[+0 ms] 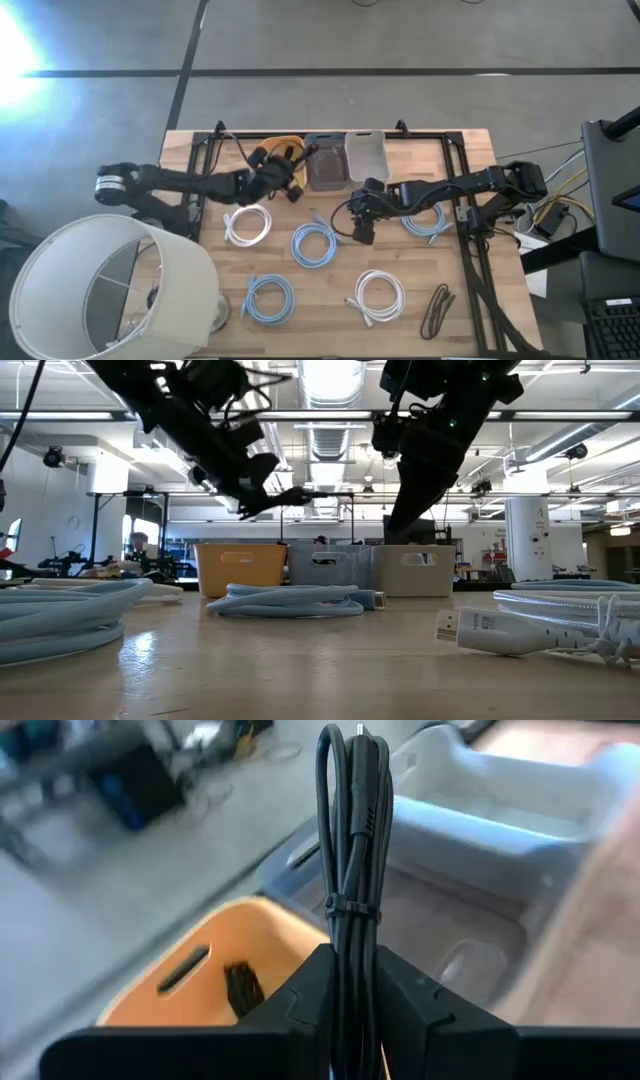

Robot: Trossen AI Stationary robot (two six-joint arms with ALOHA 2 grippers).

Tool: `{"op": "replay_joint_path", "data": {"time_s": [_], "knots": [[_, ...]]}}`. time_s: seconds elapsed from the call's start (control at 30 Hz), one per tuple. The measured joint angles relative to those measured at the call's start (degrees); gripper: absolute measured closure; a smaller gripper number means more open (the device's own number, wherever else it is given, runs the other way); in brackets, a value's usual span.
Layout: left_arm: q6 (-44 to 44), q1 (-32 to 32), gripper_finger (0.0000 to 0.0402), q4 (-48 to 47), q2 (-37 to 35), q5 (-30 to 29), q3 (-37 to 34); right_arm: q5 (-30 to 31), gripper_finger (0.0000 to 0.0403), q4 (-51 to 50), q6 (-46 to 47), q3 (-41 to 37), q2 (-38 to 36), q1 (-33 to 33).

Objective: Pick & Place USB Port
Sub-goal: Put the top black usb cable into the yellow bin

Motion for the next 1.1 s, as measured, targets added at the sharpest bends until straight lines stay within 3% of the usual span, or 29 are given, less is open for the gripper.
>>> {"op": "replay_joint_path", "data": {"time_s": [0.17, 0.33, 0.47, 1.1], "knots": [[-12.7, 6.1, 0.0341, -3.1, 0.0, 4.3, -1.1, 0.0, 0.0253, 0.0, 0.0, 0.0, 0.0, 0.0], [-17.0, 8.9, 0.0341, -4.4, 0.0, 6.7, -2.3, -0.1, 0.0261, 0.0, -0.2, 0.0, 0.0, 0.0], [-18.8, 9.4, 0.0341, -5.1, 0.0, 9.0, -3.2, -0.1, 0.0266, 0.0, -0.2, 0.0, 0.0, 0.0], [-23.9, 9.5, 0.0341, -5.1, 0.0, 9.2, -8.8, -0.1, 0.0277, 0.0, -0.2, 0.0, 0.0, 0.0]]}}
